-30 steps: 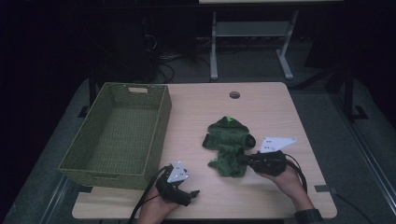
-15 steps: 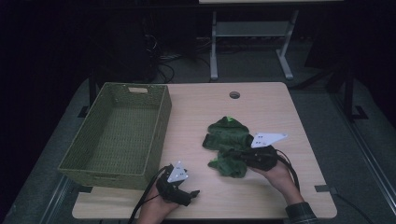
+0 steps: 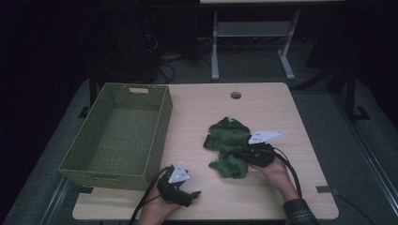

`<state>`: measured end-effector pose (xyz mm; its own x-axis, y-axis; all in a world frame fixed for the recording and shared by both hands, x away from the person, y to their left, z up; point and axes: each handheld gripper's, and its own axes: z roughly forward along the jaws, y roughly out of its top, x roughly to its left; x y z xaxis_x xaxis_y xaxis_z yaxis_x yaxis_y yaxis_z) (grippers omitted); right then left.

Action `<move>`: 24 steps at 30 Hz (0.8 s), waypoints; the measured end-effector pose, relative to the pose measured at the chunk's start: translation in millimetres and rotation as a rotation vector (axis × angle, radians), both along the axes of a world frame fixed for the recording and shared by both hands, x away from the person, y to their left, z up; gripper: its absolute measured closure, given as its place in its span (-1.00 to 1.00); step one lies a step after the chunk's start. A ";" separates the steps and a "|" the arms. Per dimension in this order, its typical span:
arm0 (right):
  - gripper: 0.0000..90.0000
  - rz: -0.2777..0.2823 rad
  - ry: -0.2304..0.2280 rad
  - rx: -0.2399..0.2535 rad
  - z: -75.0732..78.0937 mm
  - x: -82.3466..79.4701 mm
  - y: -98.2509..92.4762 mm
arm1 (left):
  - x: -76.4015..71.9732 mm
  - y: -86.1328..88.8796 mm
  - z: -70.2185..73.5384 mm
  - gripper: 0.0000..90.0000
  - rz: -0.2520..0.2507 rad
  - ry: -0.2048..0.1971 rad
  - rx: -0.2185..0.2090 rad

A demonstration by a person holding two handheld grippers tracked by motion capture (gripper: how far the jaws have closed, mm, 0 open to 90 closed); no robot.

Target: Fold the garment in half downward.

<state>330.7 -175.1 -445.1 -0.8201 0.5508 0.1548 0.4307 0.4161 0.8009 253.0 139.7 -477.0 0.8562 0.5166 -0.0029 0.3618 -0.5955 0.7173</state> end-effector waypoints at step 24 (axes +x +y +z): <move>0.79 -0.027 0.083 -0.048 -16.7 4.9 11.2 | 0.1 0.0 0.0 -0.71 -0.001 0.001 0.000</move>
